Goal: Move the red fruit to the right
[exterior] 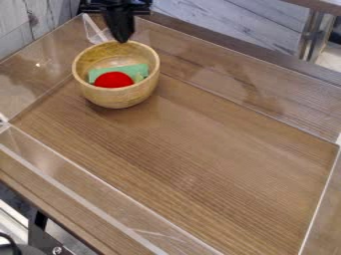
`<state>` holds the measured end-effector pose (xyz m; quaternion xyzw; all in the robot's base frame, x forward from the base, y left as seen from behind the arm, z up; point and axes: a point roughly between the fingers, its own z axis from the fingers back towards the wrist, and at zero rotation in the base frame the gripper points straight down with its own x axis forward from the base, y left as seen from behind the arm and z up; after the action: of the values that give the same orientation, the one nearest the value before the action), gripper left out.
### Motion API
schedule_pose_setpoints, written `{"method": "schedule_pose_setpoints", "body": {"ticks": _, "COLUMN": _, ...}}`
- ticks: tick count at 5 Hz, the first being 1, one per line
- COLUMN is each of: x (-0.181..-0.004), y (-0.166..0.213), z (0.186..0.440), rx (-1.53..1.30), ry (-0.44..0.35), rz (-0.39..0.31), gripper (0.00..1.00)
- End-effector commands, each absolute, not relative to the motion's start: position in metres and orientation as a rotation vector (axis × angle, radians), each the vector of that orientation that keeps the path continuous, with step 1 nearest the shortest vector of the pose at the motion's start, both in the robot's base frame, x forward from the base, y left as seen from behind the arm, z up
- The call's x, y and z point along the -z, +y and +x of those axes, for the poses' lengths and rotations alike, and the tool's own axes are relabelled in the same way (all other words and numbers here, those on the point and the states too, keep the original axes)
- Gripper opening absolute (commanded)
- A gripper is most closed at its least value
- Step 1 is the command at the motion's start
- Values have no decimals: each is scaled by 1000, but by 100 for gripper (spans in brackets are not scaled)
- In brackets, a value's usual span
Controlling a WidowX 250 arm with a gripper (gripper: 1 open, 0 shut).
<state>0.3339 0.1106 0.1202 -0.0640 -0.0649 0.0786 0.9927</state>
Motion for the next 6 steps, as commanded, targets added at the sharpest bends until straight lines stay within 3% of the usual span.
{"method": "schedule_pose_setpoints", "body": {"ticks": 1, "x": -159, "y": 81, "z": 345, "rx": -122, "ry": -221, "rz": -120, "gripper": 0}}
{"method": "schedule_pose_setpoints", "body": {"ticks": 2, "x": -163, "y": 53, "z": 356, "rx": -57, "ry": -213, "rz": -137, "gripper": 0}}
{"method": "schedule_pose_setpoints", "body": {"ticks": 3, "x": -156, "y": 54, "z": 362, "rx": -45, "ry": -199, "rz": -124, "gripper": 0}}
{"method": "schedule_pose_setpoints", "body": {"ticks": 5, "x": -149, "y": 30, "z": 343, "rx": -83, "ry": -187, "rz": -118, "gripper": 0}}
{"method": "schedule_pose_setpoints", "body": {"ticks": 6, "x": -158, "y": 21, "z": 338, "rx": -89, "ry": -186, "rz": -122, "gripper": 0}}
